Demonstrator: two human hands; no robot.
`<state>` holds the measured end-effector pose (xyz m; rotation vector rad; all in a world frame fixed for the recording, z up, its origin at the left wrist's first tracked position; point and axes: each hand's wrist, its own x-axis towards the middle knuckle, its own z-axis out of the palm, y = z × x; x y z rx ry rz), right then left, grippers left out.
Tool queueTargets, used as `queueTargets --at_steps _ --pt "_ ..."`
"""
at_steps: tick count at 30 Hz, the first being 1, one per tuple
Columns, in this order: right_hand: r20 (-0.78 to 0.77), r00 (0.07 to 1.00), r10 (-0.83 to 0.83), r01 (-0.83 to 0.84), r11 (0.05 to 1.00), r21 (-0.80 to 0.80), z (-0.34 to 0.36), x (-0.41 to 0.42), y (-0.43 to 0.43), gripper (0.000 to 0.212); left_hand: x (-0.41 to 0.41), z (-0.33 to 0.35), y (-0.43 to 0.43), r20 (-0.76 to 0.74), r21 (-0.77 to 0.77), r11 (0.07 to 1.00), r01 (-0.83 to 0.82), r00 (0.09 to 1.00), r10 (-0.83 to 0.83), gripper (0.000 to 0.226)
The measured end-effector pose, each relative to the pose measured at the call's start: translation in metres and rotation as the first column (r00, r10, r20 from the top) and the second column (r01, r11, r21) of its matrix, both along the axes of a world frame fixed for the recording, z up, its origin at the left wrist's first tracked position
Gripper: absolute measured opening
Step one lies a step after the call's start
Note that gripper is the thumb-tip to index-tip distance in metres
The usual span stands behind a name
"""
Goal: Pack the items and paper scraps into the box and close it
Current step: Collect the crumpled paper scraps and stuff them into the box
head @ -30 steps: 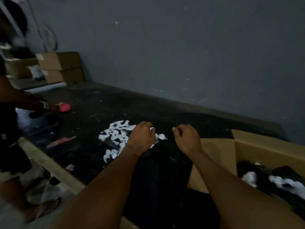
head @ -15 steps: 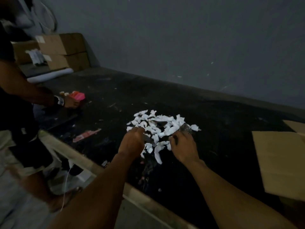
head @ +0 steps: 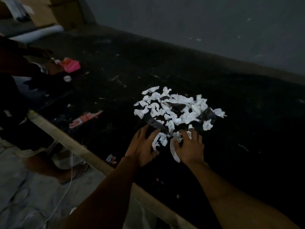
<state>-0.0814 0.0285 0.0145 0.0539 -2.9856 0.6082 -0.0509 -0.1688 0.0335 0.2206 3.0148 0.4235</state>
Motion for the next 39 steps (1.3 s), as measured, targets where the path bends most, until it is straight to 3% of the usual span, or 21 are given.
queueTargets --at_steps 4,7,10,13,16,20,23,27,30,33,35,39 --pt "0.02 0.999 -0.033 0.032 0.997 0.064 -0.021 -0.021 -0.005 0.059 -0.039 -0.013 -0.003 0.015 -0.112 0.99 0.087 0.996 -0.086 0.099" --pt "0.145 0.986 -0.078 0.068 0.995 0.072 -0.029 -0.029 -0.005 0.064 -0.065 -0.017 -0.006 0.056 -0.189 0.975 0.115 0.993 -0.106 0.104" --pt "0.194 0.977 -0.087 0.07 0.993 0.091 -0.034 -0.03 -0.005 0.067 -0.089 -0.026 -0.009 0.147 -0.177 0.968 0.179 0.977 -0.154 0.104" --pt "0.137 0.986 -0.095 0.082 0.992 0.097 -0.041 -0.024 -0.014 0.063 -0.106 -0.039 -0.018 0.218 -0.145 0.952 0.27 0.947 -0.236 0.09" --pt "0.004 0.992 -0.127 0.126 0.99 0.061 -0.043 -0.014 -0.026 0.058 -0.11 -0.058 -0.033 0.102 -0.057 0.941 0.334 0.939 -0.327 0.071" --pt "0.023 0.983 -0.183 0.181 0.981 0.065 -0.049 0.003 -0.048 0.064 -0.119 -0.078 -0.052 -0.094 0.076 0.882 0.465 0.884 -0.458 0.05" --pt "0.005 0.974 -0.228 0.226 0.97 0.091 -0.061 0.007 -0.065 0.051 -0.12 -0.082 -0.057 -0.149 0.108 0.856 0.506 0.859 -0.49 0.043" --pt "-0.171 0.966 -0.194 0.224 0.958 0.18 -0.065 0.007 -0.08 0.026 -0.113 -0.078 -0.059 -0.147 0.126 0.853 0.506 0.86 -0.489 0.045" --pt "-0.053 0.99 -0.133 0.144 0.932 0.333 -0.062 -0.002 -0.078 0.029 -0.115 -0.075 -0.056 -0.122 0.204 0.868 0.453 0.892 -0.436 0.046" --pt "-0.035 0.956 -0.292 0.294 0.946 0.141 -0.055 -0.011 -0.077 0.027 -0.122 -0.062 -0.052 -0.09 0.337 0.878 0.34 0.94 -0.33 0.026" --pt "-0.018 0.927 -0.375 0.374 0.926 -0.046 -0.046 -0.016 -0.077 0.032 -0.127 -0.05 -0.051 -0.157 0.392 0.872 0.292 0.955 -0.25 0.02" --pt "-0.013 0.902 -0.431 0.417 0.88 -0.227 -0.022 -0.027 -0.085 0.035 -0.135 -0.035 -0.052 -0.251 0.54 0.817 0.2 0.965 -0.071 0.039"
